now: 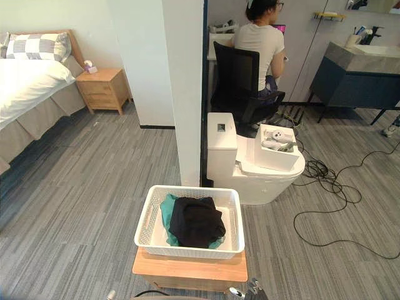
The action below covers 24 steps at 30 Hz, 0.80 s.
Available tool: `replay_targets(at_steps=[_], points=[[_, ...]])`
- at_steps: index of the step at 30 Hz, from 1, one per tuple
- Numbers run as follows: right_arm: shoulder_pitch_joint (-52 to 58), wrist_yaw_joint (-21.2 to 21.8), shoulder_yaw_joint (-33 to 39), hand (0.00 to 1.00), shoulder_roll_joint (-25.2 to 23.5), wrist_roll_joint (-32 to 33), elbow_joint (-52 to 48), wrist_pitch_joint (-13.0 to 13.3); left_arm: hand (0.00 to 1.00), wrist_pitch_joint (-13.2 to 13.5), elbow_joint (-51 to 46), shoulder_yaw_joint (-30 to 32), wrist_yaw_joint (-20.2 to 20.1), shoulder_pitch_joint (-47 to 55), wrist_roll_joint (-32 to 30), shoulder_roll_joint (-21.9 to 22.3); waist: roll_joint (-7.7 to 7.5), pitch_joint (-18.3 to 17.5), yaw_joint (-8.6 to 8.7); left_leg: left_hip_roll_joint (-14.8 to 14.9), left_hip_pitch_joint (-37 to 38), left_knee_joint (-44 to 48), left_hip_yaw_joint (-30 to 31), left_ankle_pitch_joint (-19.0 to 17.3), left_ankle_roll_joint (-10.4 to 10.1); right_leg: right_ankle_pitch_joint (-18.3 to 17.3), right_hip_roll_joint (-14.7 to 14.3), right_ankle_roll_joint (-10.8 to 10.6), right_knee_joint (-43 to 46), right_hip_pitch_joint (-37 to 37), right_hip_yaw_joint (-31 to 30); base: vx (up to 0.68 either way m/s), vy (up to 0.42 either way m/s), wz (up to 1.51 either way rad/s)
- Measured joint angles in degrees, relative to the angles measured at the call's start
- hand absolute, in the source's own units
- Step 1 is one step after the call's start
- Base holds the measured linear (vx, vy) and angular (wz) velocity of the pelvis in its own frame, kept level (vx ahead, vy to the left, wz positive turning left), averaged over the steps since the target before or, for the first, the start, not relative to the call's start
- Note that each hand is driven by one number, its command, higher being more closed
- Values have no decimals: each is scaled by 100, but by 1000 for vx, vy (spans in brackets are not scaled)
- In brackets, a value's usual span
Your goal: Tidy the bed and pick cloth on bed and put in laundry
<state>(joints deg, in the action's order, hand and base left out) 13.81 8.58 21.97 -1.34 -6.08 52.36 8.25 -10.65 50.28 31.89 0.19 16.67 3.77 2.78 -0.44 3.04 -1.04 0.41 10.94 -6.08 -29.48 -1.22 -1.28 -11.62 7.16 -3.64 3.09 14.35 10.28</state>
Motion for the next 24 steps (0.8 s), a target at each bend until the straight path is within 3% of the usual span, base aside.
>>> replay_targets(at_steps=[2, 8, 12, 24], points=[[-53, -2, -40, 0, 36, 26, 7, -61, 0, -220, 64, -34, -246, -2, -792, -49, 27, -1, 2, -24, 2, -1, 0, -11, -5, -49, 23, -19, 0, 9, 4, 7, -40, 2], [-84, 18, -231, 0, 142, 139, 43, -229, 0, -598, 147, -641, -428, -94, -1729, -255, 9, -4, 2, -28, 2, -1, -12, -29, -2, -58, 26, -21, 7, 8, 14, 25, -43, 0], [-128, 21, -297, 0, 174, 141, 84, -238, 0, -763, 298, -1057, -498, -207, -1986, -405, 0, -8, 9, -8, 29, -1, -50, -50, -24, -57, -7, -20, 79, -13, 10, 38, -45, -4], [-264, 17, -434, 0, 248, 141, 217, -371, 0, -641, 521, -1618, -516, -252, -2187, -587, -7, -15, 30, 179, 195, 2, -191, -79, -120, -20, -158, 36, 299, -62, 3, 47, -65, -6]])
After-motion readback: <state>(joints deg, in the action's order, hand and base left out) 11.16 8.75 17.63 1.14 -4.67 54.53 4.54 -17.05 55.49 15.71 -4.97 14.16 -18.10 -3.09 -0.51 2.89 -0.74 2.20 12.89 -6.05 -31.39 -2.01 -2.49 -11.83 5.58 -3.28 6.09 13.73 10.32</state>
